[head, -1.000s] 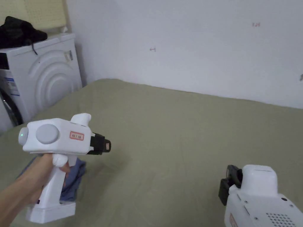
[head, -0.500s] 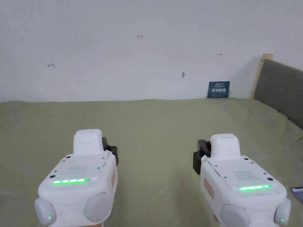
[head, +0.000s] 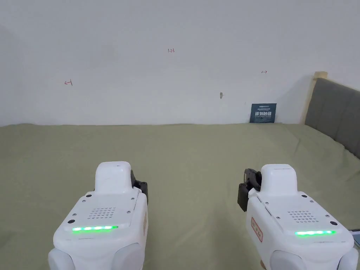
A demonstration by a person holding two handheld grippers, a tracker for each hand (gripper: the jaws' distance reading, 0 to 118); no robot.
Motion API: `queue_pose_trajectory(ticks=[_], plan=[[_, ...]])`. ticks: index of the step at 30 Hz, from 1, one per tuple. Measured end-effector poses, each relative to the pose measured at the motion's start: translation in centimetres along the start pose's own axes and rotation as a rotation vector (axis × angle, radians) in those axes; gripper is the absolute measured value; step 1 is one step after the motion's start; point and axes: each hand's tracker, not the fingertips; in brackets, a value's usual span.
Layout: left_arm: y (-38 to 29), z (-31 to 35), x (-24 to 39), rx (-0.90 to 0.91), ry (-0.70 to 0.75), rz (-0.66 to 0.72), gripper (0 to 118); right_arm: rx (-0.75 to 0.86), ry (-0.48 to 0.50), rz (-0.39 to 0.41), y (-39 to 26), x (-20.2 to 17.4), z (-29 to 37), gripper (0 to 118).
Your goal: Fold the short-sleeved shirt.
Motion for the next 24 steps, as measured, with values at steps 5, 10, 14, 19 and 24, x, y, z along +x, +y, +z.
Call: queue_pose_trajectory(ticks=[5, 10, 14, 19, 24], plan=[[0.4, 0.1, -0.4, 0.018, 0.031, -0.009, 7, 0.001, 0.007, 0.028, 0.0, -0.9, -0.1, 0], [0.8, -0.7, -1.3, -0.006, 0.105, -0.068, 118, -0.009, -0.039, 0.04, 0.8, -1.3, -1.1, 116], [1.0, 0.2, -1.7, 0.009, 0.073, -0.041, 118, 0.061, -0.044, 0.037, -0.5, -1.4, 0.7, 118], [0.9, 0.1, -2.0, 0.018, 0.086, -0.047, 118, 0.047, -0.038, 0.024, 0.8, -1.8, 0.4, 118], [0.9, 0.2, -2.4, 0.033, 0.09, -0.047, 118, 0.028, -0.022, 0.033, 0.8, -1.8, 0.0, 118]])
